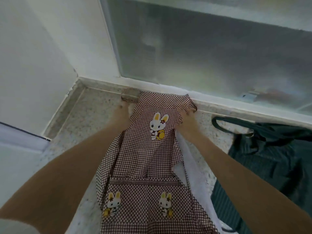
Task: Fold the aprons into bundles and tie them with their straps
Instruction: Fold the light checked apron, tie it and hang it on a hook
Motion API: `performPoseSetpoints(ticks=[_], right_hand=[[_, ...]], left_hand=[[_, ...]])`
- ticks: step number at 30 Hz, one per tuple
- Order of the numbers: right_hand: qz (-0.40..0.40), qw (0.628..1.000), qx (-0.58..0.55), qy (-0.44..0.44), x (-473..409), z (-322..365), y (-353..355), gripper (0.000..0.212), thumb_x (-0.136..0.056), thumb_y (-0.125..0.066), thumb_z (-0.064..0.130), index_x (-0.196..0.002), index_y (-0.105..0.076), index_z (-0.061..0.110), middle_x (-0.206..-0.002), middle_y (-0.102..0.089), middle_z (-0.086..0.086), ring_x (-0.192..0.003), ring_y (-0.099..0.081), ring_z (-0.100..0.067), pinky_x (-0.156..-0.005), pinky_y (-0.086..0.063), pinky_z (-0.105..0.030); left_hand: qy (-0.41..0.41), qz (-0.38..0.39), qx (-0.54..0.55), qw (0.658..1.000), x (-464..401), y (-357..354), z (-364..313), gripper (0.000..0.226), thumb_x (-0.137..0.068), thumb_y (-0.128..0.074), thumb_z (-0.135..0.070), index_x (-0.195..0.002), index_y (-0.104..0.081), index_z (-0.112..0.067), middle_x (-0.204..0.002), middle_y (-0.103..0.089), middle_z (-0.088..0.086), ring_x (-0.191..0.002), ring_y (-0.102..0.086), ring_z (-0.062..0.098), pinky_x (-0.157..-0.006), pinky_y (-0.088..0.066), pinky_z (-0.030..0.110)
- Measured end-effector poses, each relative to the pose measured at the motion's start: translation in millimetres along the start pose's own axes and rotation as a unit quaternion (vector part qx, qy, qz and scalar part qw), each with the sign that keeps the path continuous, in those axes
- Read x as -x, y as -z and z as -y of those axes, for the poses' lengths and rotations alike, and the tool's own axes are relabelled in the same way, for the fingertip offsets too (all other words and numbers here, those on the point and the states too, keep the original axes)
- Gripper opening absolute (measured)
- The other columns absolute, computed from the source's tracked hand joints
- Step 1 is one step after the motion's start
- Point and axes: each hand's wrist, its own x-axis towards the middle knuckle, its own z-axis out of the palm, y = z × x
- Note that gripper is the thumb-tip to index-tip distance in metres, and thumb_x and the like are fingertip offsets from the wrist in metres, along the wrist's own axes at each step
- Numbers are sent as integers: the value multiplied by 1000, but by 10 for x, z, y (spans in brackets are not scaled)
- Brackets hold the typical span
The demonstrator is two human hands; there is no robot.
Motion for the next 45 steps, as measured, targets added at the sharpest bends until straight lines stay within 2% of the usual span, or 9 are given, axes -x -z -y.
performPoseSetpoints(ticks=[6, 11, 19, 24, 29, 32, 35, 42, 45], right_hand=[[44, 997, 56, 14, 175, 13, -511, 62, -88, -56, 9, -144, -29, 12, -144, -25, -15, -130, -32, -29, -99, -34, -30], [-68, 976, 199, 55, 362, 125, -717, 61, -88, -56, 18, -143, -29, 16, -139, -25, -15, -127, -29, -30, -99, -37, -35], [196, 962, 190, -22, 446, 395, -1102, 112, -71, -63, 67, -150, 9, 32, -155, 20, -10, -143, 13, -36, -109, -13, -64], [188, 957, 211, -63, 476, 340, -1268, 129, -59, -74, 65, -143, 21, 44, -149, 39, -1, -138, 30, -36, -103, -2, -74], [156, 958, 230, -77, 560, 524, -1272, 126, -62, -79, 55, -143, 17, 46, -150, 37, -2, -139, 30, -32, -100, -7, -76], [41, 952, 302, -32, 761, 769, -1426, 109, -73, -77, 35, -149, 1, 38, -156, 13, -8, -144, 2, -34, -104, -26, -67], [-1, 975, 212, -65, 1047, 876, -1689, 80, -88, -61, 25, -148, -10, 34, -152, -8, -13, -138, -14, -34, -103, -34, -60], [133, 971, 131, -147, 1279, 590, -1767, 101, -78, -59, 63, -147, 12, 41, -153, 30, 1, -141, 25, -33, -104, -8, -74], [142, 970, 127, -151, 1286, 595, -1757, 108, -76, -63, 62, -146, 17, 41, -151, 35, 1, -140, 27, -34, -103, -7, -74]], left_hand=[[147, 45, -42, 987, 96, -215, 571, 45, -92, -50, -28, -127, -40, -1, -132, -39, 21, -121, -42, 37, -100, -40, 45], [88, 117, -3, 989, 143, -182, 829, 36, -86, -63, -24, -113, -58, -1, -117, -58, 16, -111, -53, 31, -93, -41, 33], [-84, 100, 175, 976, 374, 1, 1060, 9, -101, -35, -17, -106, -42, -15, -96, -55, 3, -78, -50, 13, -61, -35, 21], [-50, 165, 149, 974, 369, 163, 1242, 44, -90, -54, -45, -118, -51, -11, -115, -55, 4, -104, -53, 20, -88, -42, 30], [-40, 355, -93, 929, 383, 470, 1489, 63, -67, -79, -45, -118, -62, -12, -117, -61, 1, -107, -58, 21, -96, -47, 34], [-47, 305, -104, 946, 442, 527, 1559, 46, -82, -69, -29, -122, -57, -8, -121, -58, 9, -111, -55, 27, -96, -46, 35], [-32, 253, 175, 951, 606, 508, 1536, 43, -95, -50, -17, -137, -44, -13, -135, -50, 12, -120, -50, 29, -100, -44, 43], [-122, 61, 64, 989, 819, 308, 1434, 39, -101, -36, -23, -135, -41, -6, -136, -48, 13, -121, -47, 27, -87, -34, 26], [-112, 85, 87, 986, 809, 234, 1490, 45, -97, -45, -31, -133, -48, -4, -133, -53, 15, -120, -51, 30, -96, -37, 31]])
